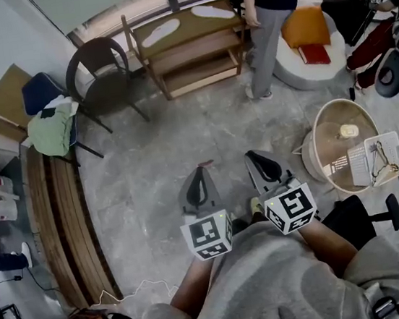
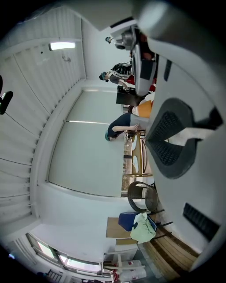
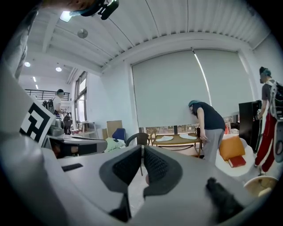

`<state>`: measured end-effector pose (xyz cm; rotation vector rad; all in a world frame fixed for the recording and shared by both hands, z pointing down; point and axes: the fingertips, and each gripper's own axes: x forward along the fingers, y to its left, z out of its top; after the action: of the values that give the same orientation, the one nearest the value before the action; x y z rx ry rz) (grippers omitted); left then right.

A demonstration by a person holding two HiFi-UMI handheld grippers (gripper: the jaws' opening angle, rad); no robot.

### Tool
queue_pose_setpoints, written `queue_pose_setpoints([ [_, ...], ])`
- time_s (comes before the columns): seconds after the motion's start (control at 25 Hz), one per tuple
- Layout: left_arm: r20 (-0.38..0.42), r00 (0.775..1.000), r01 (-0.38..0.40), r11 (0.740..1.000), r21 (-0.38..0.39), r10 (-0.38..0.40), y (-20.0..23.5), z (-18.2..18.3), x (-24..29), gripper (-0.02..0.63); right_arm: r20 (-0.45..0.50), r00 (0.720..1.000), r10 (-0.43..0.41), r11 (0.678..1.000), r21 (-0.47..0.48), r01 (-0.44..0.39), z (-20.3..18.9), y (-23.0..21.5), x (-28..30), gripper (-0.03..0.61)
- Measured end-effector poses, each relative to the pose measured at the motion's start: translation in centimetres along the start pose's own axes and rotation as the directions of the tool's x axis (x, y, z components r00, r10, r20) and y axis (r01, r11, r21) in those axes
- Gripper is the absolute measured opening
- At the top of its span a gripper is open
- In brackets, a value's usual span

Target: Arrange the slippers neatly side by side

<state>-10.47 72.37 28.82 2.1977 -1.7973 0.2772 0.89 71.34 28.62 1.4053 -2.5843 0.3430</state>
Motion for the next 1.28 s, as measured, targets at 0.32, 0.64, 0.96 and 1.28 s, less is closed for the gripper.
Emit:
queue_pose_setpoints([
  [0.32,0.006,1.000,0.005,1.000,-0.008,-0.005,2.4,-0.3,-1.4,0.012,0.018,1.000,-0.013,1.000,-0.005,0.013,0.4,2.9,0.8,0.034],
  [0.64,0.026,1.000,-0.010,1.000,-0.008,0.010,4.6,-0.2,-1.8,0.012,0.052,0.999,-0.009,1.000,-0.022,0.010,1.3,4.1,1.8,0.034],
  [0.96,0.051,0.998,-0.029,1.000,0.005,0.028,6.0,0.5,0.4,0.012,0.096,0.995,-0.008,0.999,-0.042,0.012,2.0,2.9,3.9,0.034],
  [1.28,0.038,0.999,-0.027,0.999,0.023,0.026,6.5,2.0,7.3,0.012,0.097,0.995,-0.018,1.000,-0.019,0.020,2.8,-2.1,9.2,0.034],
])
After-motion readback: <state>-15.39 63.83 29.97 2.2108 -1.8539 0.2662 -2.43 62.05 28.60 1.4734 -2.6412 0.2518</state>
